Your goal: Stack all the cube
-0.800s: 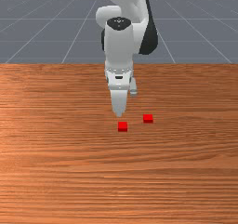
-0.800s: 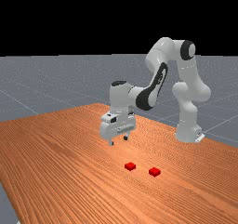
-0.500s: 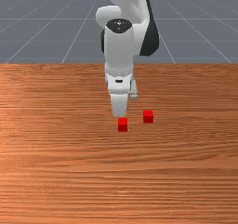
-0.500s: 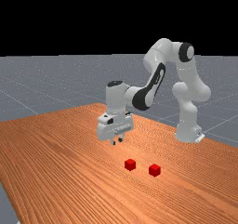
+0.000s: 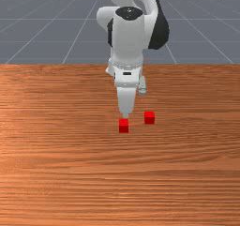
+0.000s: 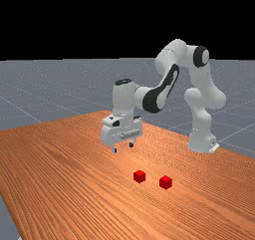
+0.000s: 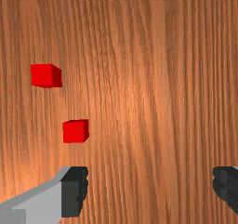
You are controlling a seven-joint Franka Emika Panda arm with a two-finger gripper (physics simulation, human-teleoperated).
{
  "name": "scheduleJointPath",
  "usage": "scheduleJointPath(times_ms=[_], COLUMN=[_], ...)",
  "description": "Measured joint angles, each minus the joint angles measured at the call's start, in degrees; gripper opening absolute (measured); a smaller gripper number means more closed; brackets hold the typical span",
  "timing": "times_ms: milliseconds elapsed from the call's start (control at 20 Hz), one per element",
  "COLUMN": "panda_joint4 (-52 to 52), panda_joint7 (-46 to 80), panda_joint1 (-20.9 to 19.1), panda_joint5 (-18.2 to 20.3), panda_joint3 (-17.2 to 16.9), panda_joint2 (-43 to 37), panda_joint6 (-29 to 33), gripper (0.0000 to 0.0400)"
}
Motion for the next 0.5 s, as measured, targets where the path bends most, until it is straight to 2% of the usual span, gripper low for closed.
scheduleJointPath(times_ms=[250,300,500], panda_joint4=[0.7,0.8,-11.5], panda_joint7=[4.5,4.1,6.5], panda_joint1=[2.2,3.1,3.9], panda_joint5=[-0.3,-2.9,-5.0], panda_joint3=[0.3,-0.2,-0.4], panda_joint2=[0.1,0.5,-7.0], panda_joint6=[-0.2,0.2,4.1], gripper=[0.0400,0.0400,0.0400])
